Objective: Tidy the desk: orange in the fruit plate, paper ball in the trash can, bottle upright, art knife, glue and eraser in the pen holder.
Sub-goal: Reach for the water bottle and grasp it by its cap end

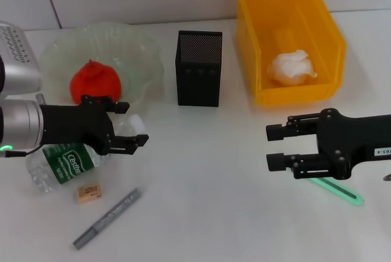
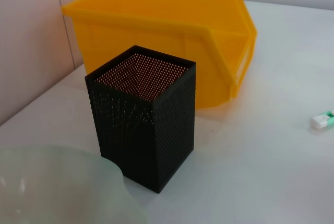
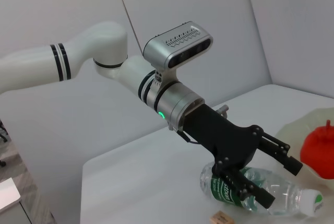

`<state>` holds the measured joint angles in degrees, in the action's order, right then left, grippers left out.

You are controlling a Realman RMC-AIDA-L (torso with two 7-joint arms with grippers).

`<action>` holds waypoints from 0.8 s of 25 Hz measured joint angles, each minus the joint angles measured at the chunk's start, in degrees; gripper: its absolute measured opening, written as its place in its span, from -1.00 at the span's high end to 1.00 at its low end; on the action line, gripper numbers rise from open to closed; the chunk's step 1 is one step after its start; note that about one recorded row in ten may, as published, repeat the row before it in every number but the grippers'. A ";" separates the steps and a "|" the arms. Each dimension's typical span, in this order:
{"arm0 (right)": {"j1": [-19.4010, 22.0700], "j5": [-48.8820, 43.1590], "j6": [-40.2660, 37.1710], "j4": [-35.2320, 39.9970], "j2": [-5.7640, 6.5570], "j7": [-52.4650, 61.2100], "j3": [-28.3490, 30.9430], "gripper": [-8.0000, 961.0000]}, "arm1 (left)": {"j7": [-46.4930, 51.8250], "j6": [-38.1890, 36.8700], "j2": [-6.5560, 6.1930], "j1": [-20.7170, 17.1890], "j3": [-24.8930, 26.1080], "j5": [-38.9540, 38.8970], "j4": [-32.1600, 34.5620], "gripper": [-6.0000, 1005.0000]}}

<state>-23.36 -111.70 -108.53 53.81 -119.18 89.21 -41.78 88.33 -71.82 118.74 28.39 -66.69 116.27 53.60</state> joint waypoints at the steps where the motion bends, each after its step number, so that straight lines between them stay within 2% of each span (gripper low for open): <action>1: 0.09 0.00 0.00 -0.02 0.00 0.00 0.03 -0.27 | 0.00 0.00 0.00 0.00 0.00 0.00 0.00 -0.62; 13: 0.34 -0.01 -0.01 -0.02 0.05 0.00 0.58 -0.27 | 2.46 5.64 -0.14 1.30 -4.69 1.21 -0.53 -0.61; 20: 0.30 0.00 -0.01 -0.02 0.09 0.00 0.65 -0.26 | 5.35 6.24 -0.01 2.91 -4.76 5.18 -0.65 -0.61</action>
<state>-23.06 -111.71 -108.54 53.79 -119.09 89.21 -41.13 93.68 -65.58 118.73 31.30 -71.45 121.45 52.95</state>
